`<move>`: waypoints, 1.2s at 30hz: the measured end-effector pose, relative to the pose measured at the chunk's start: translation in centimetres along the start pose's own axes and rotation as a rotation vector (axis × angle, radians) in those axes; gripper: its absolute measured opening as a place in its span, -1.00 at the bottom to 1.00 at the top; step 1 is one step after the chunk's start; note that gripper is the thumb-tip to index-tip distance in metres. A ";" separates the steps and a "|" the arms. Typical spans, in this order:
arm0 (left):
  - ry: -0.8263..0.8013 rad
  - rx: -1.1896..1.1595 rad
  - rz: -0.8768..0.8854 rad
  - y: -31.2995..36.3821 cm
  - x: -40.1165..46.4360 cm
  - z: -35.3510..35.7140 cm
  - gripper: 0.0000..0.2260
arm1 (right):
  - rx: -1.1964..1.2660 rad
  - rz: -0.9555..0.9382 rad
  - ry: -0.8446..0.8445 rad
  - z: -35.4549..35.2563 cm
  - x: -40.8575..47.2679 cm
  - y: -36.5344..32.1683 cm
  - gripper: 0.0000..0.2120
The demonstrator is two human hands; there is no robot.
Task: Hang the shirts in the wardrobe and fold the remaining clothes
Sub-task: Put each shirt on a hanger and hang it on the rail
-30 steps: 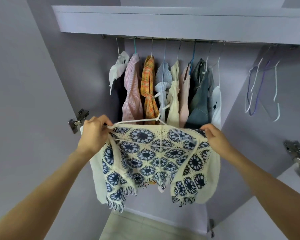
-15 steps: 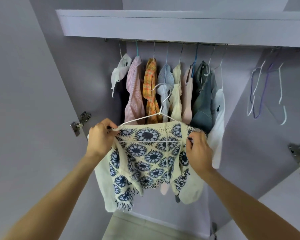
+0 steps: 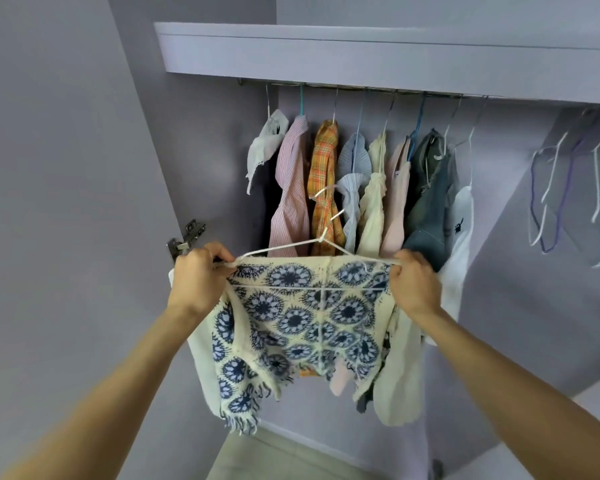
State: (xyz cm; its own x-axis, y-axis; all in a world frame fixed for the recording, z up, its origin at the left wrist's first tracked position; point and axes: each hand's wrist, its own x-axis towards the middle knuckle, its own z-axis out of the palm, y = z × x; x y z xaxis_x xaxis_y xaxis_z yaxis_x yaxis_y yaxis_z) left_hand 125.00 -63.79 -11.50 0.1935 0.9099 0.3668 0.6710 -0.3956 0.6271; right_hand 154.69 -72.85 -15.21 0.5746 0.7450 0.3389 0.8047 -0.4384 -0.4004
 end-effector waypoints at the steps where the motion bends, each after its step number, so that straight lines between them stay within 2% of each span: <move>1: -0.007 0.024 0.014 0.0 -0.1 0.0 -0.87 | -0.012 -0.041 -0.001 -0.6 0.4 0.4 -0.79; 4: 0.001 0.074 0.058 0.4 -0.4 0.2 -0.90 | -0.066 -0.110 0.021 -2.3 1.7 1.4 -0.79; 7: 0.005 -0.020 0.004 0.3 0.0 -0.3 -0.82 | -0.114 -0.040 -0.033 -2.9 2.1 2.4 -0.75; 10: 0.014 -0.035 -0.018 0.0 0.3 -0.5 -0.81 | -0.028 0.086 -0.134 -2.8 2.1 2.9 -0.69; 13: 0.004 -0.008 0.015 -0.2 0.1 0.0 -0.86 | 0.094 0.061 -0.235 -2.8 2.1 2.3 -0.66; 16: -0.017 0.017 -0.008 -0.6 -0.3 0.8 -0.91 | 0.127 0.010 -0.268 -3.3 2.0 1.6 -0.66; 18: -0.036 0.040 -0.026 -0.8 -0.7 1.4 -0.91 | 0.091 -0.001 -0.236 -3.7 2.0 1.0 -0.68; 21: -0.035 0.070 -0.016 -0.7 -1.2 2.2 -0.90 | 0.077 -0.019 -0.075 -3.9 2.3 0.2 -0.75; 23: -0.011 0.044 -0.022 -0.6 -1.4 2.5 -0.92 | 0.222 0.008 0.002 -3.9 2.2 -0.4 -0.85; 25: 0.014 -0.048 -0.056 -0.6 -1.4 2.7 -0.93 | 0.387 0.050 -0.006 -3.5 1.5 -0.9 -0.92; 27: 0.069 -0.162 -0.104 -0.6 -1.2 2.7 -0.84 | 0.358 0.038 -0.176 -2.8 -0.1 -0.9 -0.93; 28: 0.093 -0.193 -0.113 -0.7 -1.1 2.7 -0.82 | 0.301 0.019 -0.345 -2.3 -1.1 -0.7 -0.91; 31: 0.114 -0.203 -0.084 -1.0 -0.8 2.3 -0.82 | 0.118 -0.028 -0.991 -1.8 -3.5 0.6 -0.81; 32: 0.115 -0.215 -0.079 -1.1 -0.6 2.1 -0.83 | 0.091 -0.038 -1.136 -1.8 -3.8 0.9 -0.80; 33: 0.112 -0.229 -0.076 -1.2 -0.5 1.9 -0.84 | 0.095 -0.037 -1.174 -1.8 -3.9 1.1 -0.81; 34: 0.105 -0.242 -0.071 -1.3 -0.3 1.7 -0.84 | 0.132 -0.041 -1.103 -1.9 -3.8 1.2 -0.82; 36: 0.082 -0.276 -0.053 -1.4 0.0 1.3 -0.85 | 0.219 -0.055 -0.699 -1.9 -3.2 1.1 -0.82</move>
State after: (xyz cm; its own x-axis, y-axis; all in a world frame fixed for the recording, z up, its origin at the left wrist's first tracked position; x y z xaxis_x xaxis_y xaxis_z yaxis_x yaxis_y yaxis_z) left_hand 125.01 -63.11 -13.27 0.0970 0.9216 0.3758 0.4566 -0.3767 0.8060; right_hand 154.01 -76.67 -15.09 0.2458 0.9419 -0.2290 0.7394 -0.3349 -0.5840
